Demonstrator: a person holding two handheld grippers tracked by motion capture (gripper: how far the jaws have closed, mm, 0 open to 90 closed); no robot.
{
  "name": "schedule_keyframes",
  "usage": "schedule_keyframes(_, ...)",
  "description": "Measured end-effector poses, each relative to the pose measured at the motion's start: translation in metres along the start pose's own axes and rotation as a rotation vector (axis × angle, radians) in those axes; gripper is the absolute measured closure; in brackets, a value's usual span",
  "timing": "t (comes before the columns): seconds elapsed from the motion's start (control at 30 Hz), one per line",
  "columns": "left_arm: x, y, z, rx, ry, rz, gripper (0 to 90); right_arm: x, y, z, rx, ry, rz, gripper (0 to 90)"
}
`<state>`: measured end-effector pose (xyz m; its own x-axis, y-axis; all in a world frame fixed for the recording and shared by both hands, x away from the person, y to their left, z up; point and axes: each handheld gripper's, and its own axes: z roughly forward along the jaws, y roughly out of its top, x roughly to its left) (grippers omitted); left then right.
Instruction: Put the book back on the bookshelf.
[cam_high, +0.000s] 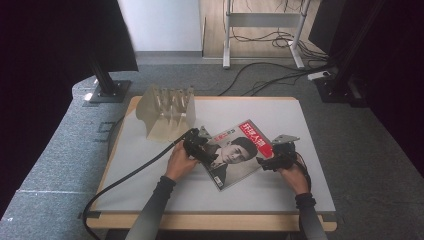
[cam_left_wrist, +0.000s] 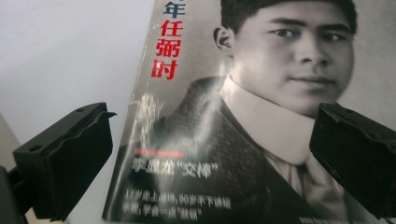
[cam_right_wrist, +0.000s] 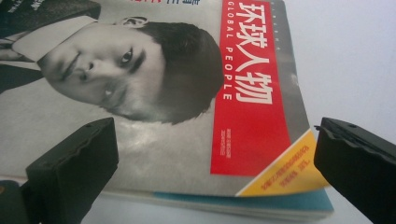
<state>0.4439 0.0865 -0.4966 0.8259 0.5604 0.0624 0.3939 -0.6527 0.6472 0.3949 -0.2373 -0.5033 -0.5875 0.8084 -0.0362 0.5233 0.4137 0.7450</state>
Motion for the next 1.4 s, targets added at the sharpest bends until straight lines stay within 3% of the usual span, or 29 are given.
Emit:
schedule_keyframes(0.37,0.013,-0.001,0.029,0.038,-0.005,-0.025,0.0,-0.015,0.004,0.022,0.032,0.003,0.003,1.0)
schedule_keyframes(0.5,0.017,-0.001,0.033,0.017,-0.014,-0.056,0.0,-0.024,0.002,0.029,0.030,0.009,0.018,1.3)
schedule_keyframes(0.67,0.022,-0.002,0.036,0.010,-0.052,-0.094,0.0,-0.034,0.000,0.038,0.048,0.017,0.039,1.3)
schedule_keyframes(0.77,0.020,-0.003,0.037,0.001,-0.077,-0.083,0.0,-0.037,-0.002,0.042,0.044,0.049,0.064,1.8)
schedule_keyframes(0.97,0.016,-0.005,0.036,-0.004,-0.083,-0.070,0.0,-0.035,-0.004,0.041,0.030,0.084,0.061,3.5)
schedule_keyframes(1.23,0.005,-0.011,0.028,0.015,-0.080,-0.070,0.0,-0.027,-0.007,0.038,0.035,0.086,0.055,3.7)
schedule_keyframes(1.4,-0.001,-0.020,0.022,-0.003,-0.085,-0.069,0.0,-0.018,-0.012,0.032,0.031,0.098,0.041,3.7)
